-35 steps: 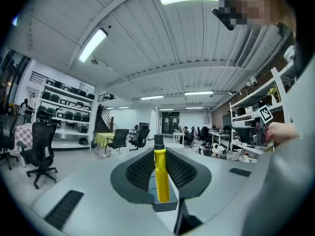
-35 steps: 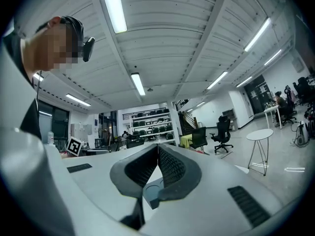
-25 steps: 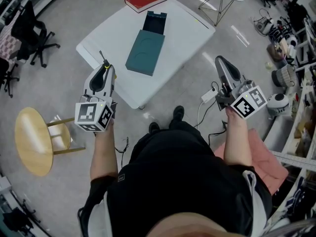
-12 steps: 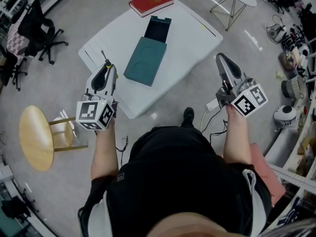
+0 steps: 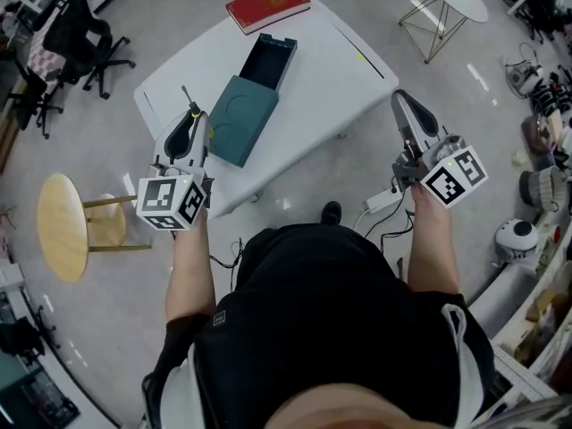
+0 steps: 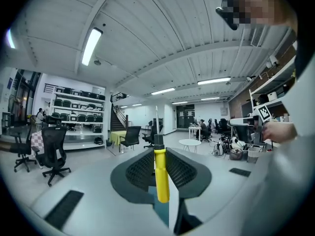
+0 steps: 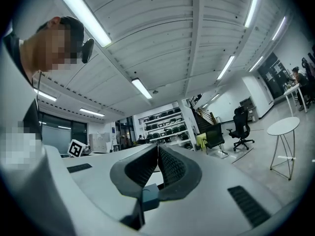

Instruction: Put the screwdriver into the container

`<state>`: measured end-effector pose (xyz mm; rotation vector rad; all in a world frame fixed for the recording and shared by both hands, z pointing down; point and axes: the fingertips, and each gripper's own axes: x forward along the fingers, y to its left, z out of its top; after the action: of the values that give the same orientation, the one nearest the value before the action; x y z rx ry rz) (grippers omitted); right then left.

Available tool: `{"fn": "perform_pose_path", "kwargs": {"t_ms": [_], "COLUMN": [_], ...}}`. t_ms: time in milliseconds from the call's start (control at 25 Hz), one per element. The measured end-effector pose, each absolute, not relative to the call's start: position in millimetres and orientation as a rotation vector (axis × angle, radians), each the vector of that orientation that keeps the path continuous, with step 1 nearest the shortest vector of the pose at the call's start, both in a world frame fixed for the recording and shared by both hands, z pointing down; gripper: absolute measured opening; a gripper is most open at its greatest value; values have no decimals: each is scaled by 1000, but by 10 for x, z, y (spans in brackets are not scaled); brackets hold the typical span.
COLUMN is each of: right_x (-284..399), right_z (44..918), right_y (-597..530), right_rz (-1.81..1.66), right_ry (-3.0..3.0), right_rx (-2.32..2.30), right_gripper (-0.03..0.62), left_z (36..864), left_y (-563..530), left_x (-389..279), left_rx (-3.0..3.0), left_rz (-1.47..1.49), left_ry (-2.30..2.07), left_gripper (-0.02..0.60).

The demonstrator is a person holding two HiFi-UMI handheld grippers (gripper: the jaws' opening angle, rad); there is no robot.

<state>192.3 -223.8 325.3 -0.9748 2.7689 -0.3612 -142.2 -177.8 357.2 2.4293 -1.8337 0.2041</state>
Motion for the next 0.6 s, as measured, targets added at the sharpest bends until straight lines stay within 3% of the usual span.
{"fn": "perform_pose_path", "kwargs": {"t_ms": [360, 600], "right_x": [2303, 2168], "right_z": [3369, 3467], "right_y": [-2545, -2747], "right_rz": [-420, -457], "right_ry": [2835, 2863], "right_rx": [-811, -757], "right_gripper": [31, 31], "left_z": [3544, 3638], "left_y": [-1921, -1993], "left_x": [-925, -956], "left_rx": [2351, 2311], "left_rz": [249, 273], "left_ry": [-1940, -1960], "left_gripper": [81, 81]}}
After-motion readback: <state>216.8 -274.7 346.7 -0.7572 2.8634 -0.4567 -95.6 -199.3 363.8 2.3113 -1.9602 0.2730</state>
